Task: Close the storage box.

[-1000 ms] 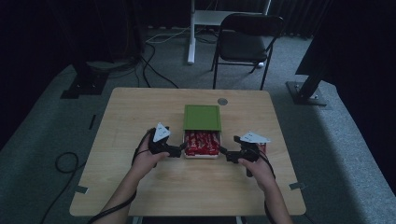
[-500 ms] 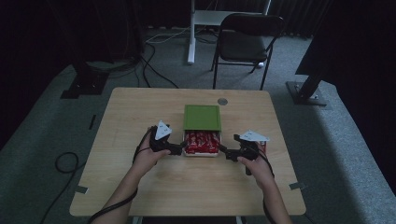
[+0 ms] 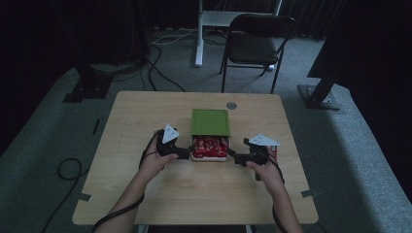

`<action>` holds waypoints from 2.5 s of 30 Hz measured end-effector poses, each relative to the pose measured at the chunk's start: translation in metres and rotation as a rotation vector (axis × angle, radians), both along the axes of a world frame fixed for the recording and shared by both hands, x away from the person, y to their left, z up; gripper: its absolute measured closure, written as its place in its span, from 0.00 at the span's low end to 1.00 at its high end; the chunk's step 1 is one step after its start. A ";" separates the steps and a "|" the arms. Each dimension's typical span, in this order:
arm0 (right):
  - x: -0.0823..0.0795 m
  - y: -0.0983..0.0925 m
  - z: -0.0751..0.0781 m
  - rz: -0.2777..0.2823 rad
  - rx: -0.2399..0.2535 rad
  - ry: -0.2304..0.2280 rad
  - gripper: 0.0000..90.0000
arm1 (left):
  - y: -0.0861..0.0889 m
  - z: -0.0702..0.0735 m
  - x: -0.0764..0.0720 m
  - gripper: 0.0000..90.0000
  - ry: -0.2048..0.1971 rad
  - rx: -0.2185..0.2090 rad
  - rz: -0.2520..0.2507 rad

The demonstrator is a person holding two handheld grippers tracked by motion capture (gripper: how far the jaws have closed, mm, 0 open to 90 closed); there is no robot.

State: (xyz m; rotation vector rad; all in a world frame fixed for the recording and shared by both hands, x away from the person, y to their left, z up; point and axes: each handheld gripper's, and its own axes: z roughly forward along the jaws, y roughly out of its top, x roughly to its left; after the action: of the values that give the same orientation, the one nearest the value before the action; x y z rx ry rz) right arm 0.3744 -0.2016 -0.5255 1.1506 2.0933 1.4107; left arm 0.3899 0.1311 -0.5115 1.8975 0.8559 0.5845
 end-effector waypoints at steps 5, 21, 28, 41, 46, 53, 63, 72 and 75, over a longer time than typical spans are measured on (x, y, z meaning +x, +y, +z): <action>0.002 0.002 0.000 -0.019 0.000 0.000 0.14 | 0.000 0.000 0.003 0.01 -0.004 0.005 0.008; 0.006 0.003 -0.001 -0.049 0.012 0.004 0.14 | -0.002 0.001 0.009 0.01 -0.010 0.021 0.015; 0.007 0.005 -0.001 -0.069 0.018 0.008 0.14 | -0.003 0.001 0.012 0.01 -0.012 0.034 0.023; 0.009 0.005 -0.002 -0.076 0.023 0.004 0.13 | -0.005 0.000 0.015 0.01 -0.004 0.036 0.027; 0.005 0.008 0.001 -0.068 0.026 -0.005 0.15 | -0.008 0.003 0.012 0.01 -0.005 0.005 -0.002; 0.000 0.014 0.008 -0.027 0.063 -0.029 0.15 | -0.010 0.007 0.004 0.01 -0.018 0.002 -0.011; -0.005 0.008 0.009 -0.040 0.064 -0.039 0.15 | -0.003 0.004 -0.009 0.01 -0.008 0.010 0.000; -0.008 0.001 0.006 -0.059 0.051 -0.030 0.15 | 0.004 0.006 -0.014 0.01 -0.002 -0.010 0.019; -0.010 -0.004 0.004 -0.071 0.049 -0.023 0.15 | 0.005 0.006 -0.019 0.01 -0.001 -0.004 0.016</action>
State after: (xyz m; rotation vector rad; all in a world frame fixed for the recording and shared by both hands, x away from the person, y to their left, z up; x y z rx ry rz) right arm 0.3646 -0.2055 -0.5219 1.2092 1.9932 1.4426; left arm 0.3714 0.1365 -0.5060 1.8880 0.8712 0.5931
